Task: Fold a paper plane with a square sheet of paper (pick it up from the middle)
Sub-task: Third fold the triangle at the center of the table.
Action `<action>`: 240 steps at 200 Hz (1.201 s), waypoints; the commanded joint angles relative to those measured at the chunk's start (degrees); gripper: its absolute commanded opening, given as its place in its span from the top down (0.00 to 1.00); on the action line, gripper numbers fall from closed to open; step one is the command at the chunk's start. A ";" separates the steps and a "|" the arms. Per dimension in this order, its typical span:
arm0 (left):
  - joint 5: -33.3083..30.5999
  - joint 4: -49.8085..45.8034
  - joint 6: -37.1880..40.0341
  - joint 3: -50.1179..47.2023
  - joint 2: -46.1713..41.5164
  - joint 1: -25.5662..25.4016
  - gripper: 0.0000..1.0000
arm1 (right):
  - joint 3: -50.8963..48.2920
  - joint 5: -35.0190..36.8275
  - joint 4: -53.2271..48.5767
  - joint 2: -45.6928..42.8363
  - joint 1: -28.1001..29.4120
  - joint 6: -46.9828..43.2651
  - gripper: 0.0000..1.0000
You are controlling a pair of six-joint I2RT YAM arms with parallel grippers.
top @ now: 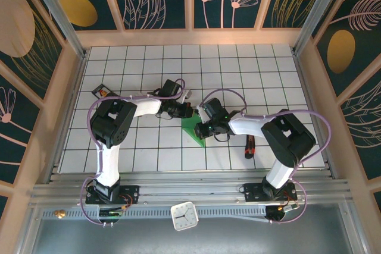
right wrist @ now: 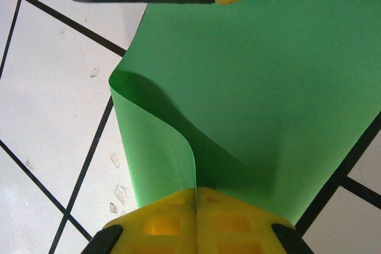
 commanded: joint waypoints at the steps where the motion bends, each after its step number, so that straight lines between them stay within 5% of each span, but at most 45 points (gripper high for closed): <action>1: -0.86 -4.58 1.09 -0.46 2.68 -0.62 1.00 | 0.60 0.47 -0.41 1.06 -0.37 -1.31 0.93; 240: -1.15 -4.93 1.39 -0.47 2.83 -0.62 1.00 | -0.49 0.55 -1.68 -3.32 -1.13 -1.23 0.93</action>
